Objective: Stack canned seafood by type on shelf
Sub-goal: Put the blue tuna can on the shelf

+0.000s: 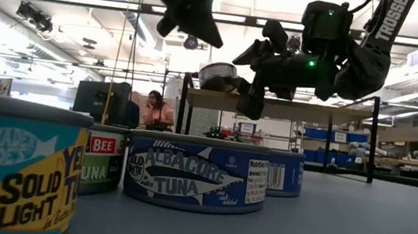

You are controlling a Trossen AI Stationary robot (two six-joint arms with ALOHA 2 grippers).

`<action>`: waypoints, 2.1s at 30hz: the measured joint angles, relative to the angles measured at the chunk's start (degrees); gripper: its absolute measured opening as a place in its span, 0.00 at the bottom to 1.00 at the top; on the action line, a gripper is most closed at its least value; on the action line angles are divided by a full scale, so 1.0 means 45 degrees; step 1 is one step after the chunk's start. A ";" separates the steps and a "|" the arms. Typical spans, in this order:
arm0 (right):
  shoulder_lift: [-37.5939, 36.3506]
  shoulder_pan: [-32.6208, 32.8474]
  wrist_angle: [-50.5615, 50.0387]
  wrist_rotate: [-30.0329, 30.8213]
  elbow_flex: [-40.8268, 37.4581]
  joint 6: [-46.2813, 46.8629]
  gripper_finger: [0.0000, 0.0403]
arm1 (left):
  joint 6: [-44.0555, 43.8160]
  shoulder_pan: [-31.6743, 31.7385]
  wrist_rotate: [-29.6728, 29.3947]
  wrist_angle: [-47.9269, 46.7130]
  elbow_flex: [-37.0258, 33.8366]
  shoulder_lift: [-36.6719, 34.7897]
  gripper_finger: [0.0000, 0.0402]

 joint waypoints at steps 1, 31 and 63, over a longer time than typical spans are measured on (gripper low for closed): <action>0.0000 0.0000 0.0000 0.0000 0.0000 0.0000 0.55 | 0.0001 0.0076 0.0001 0.0226 -0.0267 -0.0047 0.00; 0.0000 0.0000 -0.0214 -0.0053 0.0000 -0.0066 0.55 | -0.0046 0.2278 0.2886 0.4842 -0.2534 -0.0063 0.00; 0.0005 0.0092 -0.0386 -0.0257 0.0000 -0.0340 0.55 | -0.0415 0.2861 0.3178 0.4925 -0.2534 0.0705 0.00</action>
